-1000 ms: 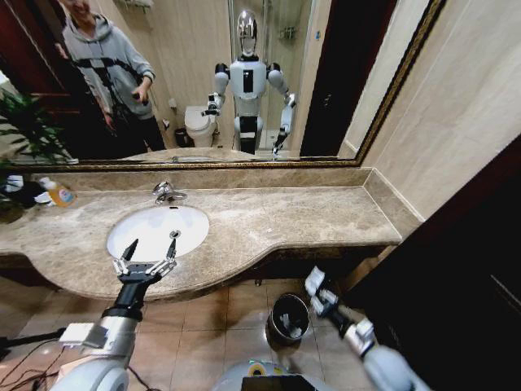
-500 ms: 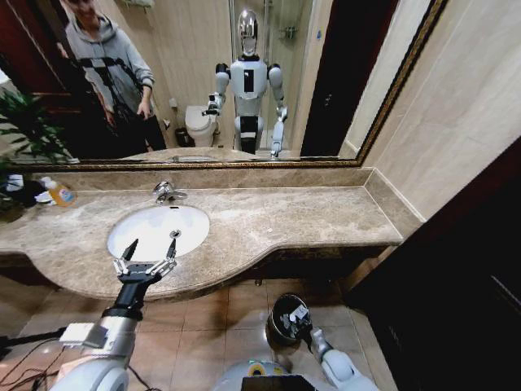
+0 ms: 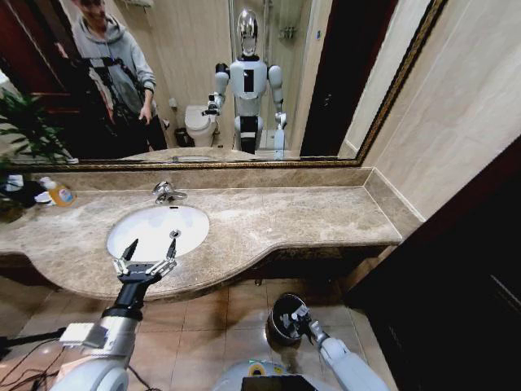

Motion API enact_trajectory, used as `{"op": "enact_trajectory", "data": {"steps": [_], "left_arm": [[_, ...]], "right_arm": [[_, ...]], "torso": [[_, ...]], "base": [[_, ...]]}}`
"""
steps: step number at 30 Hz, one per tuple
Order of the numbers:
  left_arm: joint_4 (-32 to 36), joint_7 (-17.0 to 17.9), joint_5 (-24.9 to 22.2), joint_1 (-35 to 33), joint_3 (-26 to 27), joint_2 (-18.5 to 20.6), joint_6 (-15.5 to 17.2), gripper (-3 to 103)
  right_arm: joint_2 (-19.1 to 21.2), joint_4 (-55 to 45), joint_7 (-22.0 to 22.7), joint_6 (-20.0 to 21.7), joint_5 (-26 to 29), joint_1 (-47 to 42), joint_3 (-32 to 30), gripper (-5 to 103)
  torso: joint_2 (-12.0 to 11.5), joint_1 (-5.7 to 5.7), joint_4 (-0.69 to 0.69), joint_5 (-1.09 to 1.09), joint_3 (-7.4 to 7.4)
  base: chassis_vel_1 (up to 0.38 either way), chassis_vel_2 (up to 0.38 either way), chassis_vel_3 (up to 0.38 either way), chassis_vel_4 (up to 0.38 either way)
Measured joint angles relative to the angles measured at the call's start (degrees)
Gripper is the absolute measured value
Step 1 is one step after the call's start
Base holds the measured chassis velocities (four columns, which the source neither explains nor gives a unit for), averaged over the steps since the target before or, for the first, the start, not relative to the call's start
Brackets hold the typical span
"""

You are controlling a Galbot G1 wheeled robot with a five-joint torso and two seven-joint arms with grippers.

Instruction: Pick up the trash from the sink and place it in the trash bin.

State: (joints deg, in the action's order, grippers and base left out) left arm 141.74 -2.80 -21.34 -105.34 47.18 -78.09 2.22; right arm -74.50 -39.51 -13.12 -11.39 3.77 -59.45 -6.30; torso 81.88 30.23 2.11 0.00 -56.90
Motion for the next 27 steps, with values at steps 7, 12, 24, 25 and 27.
{"op": "enact_trajectory", "data": {"steps": [7,12,24,25,27], "left_arm": [[0.0,0.0,0.0,0.0,0.0,0.0,0.0,100],[0.0,0.0,0.0,0.0,0.0,0.0,0.0,100],[0.0,0.0,0.0,0.0,0.0,0.0,0.0,100],[0.0,0.0,0.0,0.0,0.0,0.0,0.0,100],[0.0,0.0,0.0,0.0,0.0,0.0,0.0,100]], "right_arm": [[0.3,0.6,-0.5,-0.5,-1.1,-0.3,0.9,41],[-1.6,2.3,2.9,-3.3,-4.4,-0.6,0.0,57],[-12.0,23.7,33.2,-30.0,-19.3,-3.5,-3.9,98],[-12.0,23.7,33.2,-30.0,-19.3,-3.5,-3.9,98],[-13.1,25.8,36.0,-28.6,-18.8,-6.4,-5.5,100]], "torso": [[0.0,0.00,-0.01,-0.01,0.00],[0.0,0.00,-0.01,0.00,0.00],[0.0,-0.01,-0.01,-0.01,0.01],[0.0,-0.01,-0.01,-0.01,0.01],[0.0,-0.01,0.00,-0.01,0.01]], "base": [[0.000,0.000,0.000,0.000],[0.000,0.000,0.000,0.000],[0.000,0.000,0.000,0.000],[0.000,0.000,0.000,0.000],[0.000,0.000,0.000,0.000]]}}
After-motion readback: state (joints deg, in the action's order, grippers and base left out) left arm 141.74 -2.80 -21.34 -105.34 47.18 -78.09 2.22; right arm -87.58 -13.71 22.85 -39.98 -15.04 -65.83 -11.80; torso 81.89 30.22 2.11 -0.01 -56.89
